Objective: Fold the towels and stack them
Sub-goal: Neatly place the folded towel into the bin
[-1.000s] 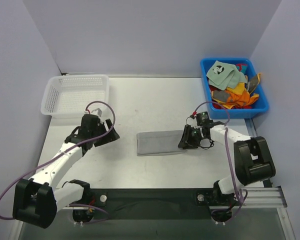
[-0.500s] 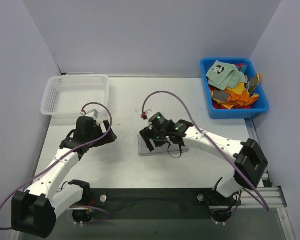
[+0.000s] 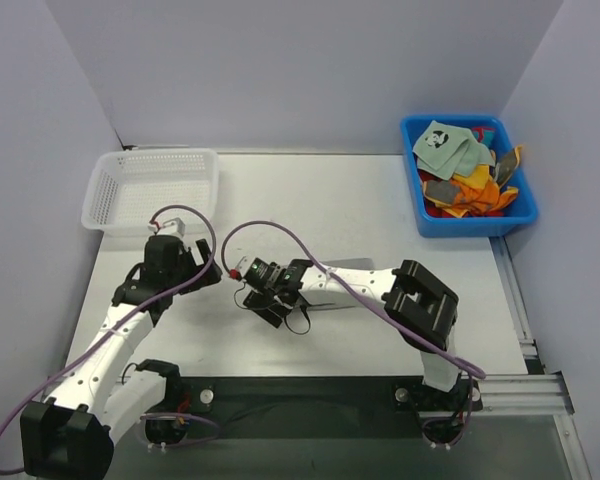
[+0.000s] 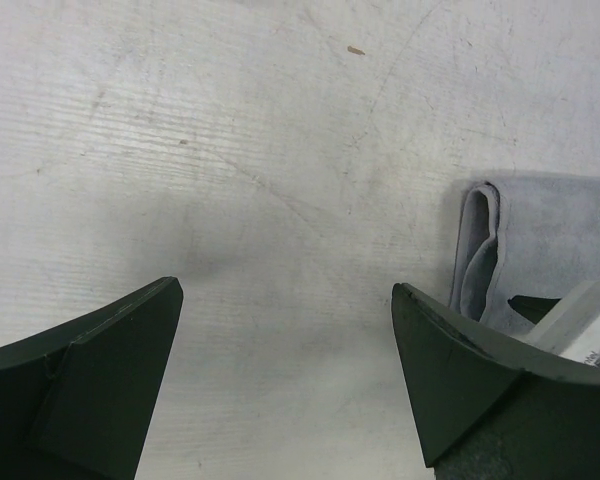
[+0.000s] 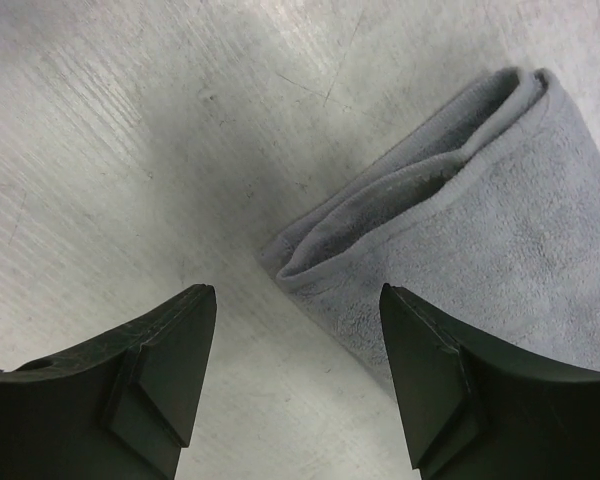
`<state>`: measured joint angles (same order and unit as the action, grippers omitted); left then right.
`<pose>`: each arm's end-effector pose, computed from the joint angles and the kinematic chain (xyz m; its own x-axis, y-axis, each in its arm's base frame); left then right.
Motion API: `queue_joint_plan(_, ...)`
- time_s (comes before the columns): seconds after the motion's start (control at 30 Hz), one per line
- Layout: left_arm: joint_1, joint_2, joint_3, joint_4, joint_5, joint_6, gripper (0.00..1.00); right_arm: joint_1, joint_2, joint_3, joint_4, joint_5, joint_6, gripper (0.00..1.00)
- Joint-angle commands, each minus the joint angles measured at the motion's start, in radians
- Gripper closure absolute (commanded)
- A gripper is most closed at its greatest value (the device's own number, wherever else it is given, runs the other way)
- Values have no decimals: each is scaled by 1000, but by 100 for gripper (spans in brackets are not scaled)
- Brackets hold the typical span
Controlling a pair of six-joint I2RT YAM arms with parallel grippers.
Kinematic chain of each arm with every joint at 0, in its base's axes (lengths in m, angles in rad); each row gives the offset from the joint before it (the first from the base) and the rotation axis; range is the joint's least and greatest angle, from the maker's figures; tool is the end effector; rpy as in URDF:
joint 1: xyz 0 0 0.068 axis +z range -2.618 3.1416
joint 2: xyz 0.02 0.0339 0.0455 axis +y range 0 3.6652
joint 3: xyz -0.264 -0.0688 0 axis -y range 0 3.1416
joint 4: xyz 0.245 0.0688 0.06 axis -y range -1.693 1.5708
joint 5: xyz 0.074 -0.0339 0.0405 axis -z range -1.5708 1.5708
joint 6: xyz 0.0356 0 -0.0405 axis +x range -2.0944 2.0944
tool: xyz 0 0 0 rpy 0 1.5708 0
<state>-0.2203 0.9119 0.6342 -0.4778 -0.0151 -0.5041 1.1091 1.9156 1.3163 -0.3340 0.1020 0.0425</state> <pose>0.1857 -0.0410 0.2376 -0.6862 -0.3413 -0.6424 -0.1413 0.9288 -0.3425 0.1861 0.3659 0.1854 -0.3943 -0.6977 -0.5981 -0.8477 0.5275 -0.0565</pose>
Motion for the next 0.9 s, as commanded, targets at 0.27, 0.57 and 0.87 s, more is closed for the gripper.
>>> queue_joint_plan(0.27,25,-24,5,-5,-45,-2,3,8,118,29,-23,1,-75,49)
queue_joint_plan(0.57,25,-5,4,11,4,-48,3,-43,68,-28,25,-60,-59,100)
queue_joint_plan(0.87,16,80,-50,170,191,-261,3,-141,-182,-296,361,-241,25,100)
